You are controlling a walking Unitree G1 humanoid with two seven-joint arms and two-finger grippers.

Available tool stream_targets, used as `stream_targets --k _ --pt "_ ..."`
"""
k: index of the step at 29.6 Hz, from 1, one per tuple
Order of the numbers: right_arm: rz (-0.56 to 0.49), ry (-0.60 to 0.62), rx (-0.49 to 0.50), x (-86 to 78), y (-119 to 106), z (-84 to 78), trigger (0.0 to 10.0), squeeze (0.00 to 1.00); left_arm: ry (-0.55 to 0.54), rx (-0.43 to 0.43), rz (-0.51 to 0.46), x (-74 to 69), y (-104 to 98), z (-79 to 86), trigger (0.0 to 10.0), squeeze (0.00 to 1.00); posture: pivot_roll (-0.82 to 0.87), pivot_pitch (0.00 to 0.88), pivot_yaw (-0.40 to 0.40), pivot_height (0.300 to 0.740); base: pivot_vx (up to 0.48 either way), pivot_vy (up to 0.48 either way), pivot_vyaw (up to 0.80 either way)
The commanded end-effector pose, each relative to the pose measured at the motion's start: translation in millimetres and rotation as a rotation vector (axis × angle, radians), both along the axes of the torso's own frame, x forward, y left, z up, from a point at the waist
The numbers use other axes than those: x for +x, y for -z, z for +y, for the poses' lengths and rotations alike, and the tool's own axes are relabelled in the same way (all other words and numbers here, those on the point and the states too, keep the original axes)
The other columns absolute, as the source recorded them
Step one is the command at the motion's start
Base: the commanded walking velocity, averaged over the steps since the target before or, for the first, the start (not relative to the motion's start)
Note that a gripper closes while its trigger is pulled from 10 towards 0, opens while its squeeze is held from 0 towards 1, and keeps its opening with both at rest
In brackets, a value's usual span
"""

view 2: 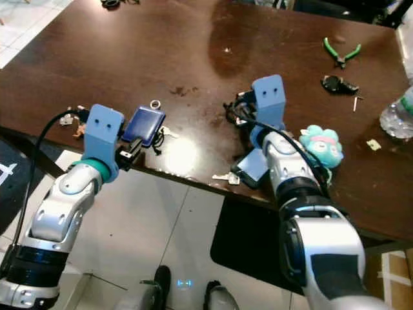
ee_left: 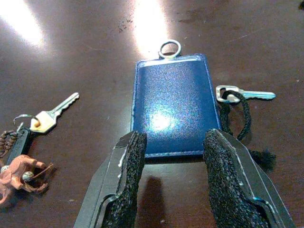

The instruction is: Hang keys on a hook

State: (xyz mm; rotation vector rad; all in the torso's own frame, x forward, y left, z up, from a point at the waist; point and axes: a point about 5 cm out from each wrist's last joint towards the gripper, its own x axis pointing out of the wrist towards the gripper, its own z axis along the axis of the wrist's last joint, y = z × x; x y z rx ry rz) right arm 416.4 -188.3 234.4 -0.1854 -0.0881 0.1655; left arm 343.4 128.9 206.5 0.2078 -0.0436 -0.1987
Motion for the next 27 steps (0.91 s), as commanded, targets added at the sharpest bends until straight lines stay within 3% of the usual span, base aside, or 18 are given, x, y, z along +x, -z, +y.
stream_targets --k 1,3,4,13,14,16,17,18,20,22,24,27 --pt "0.039 0.008 0.006 -2.2 14 -2.4 2.0 0.0 -0.005 -0.001 0.027 -3.6 7 1.5 10.0 0.0 0.01 0.318 0.117 0.74 0.0 0.0 0.0" --pt "0.039 0.008 0.006 -2.2 14 -2.4 2.0 0.0 -0.005 -0.001 0.027 -3.6 7 1.5 10.0 0.0 0.01 0.318 0.117 0.74 0.0 0.0 0.0" --pt "0.038 0.01 0.007 -2.1 13 -3.0 0.0 0.0 -0.006 -0.001 0.026 -3.3 7 1.5 10.0 0.0 0.01 0.313 0.117 0.74 0.0 0.0 0.0" --pt "-0.058 -0.016 0.03 -0.4 -11 -2.6 0.0 0.0 -0.01 -0.004 0.002 1.5 2 1.6 10.0 0.0 -0.01 0.243 0.104 0.74 0.0 0.0 0.0" --pt "-0.1 -0.034 0.053 -1.1 -18 -1.1 2.1 0.0 -0.009 -0.006 -0.01 1.4 0 2.0 10.0 0.0 -0.02 0.219 0.1 0.74 0.0 0.0 0.0" --pt "-0.1 -0.034 0.053 -1.1 -18 -1.1 2.1 0.0 -0.009 -0.006 -0.01 1.4 0 2.0 10.0 0.0 -0.02 0.219 0.1 0.74 0.0 0.0 0.0" --pt "-0.147 -0.054 0.081 -2.9 -22 0.9 10.0 0.0 -0.006 -0.012 -0.025 0.4 -4 2.3 10.0 0.0 -0.03 0.192 0.099 0.74 0.0 0.0 0.0" --pt "-0.147 -0.054 0.081 -2.9 -22 0.9 10.0 0.0 -0.006 -0.012 -0.025 0.4 -4 2.3 10.0 0.0 -0.03 0.192 0.099 0.74 0.0 0.0 0.0" --pt "-0.265 -0.08 0.164 -14.8 -23 6.8 10.0 0.0 0.014 -0.036 -0.076 -7.6 -17 0.5 10.0 0.0 -0.05 0.135 0.104 0.74 0.0 0.0 0.0" --pt "-0.265 -0.08 0.164 -14.8 -23 6.8 10.0 0.0 0.014 -0.036 -0.076 -7.6 -17 0.5 10.0 0.0 -0.05 0.135 0.104 0.74 0.0 0.0 0.0" --pt "-0.351 -0.088 0.214 -32.9 -17 16.5 10.0 0.0 0.032 -0.05 -0.132 -17.8 -31 -1.1 10.0 0.0 -0.07 0.074 0.11 0.74 0.0 0.0 0.0" --pt "-0.407 -0.083 0.24 -45.4 -16 24.5 10.0 0.0 0.042 -0.046 -0.174 -25.1 -40 -1.1 10.0 0.0 -0.08 0.036 0.109 0.74 0.0 0.0 0.0"
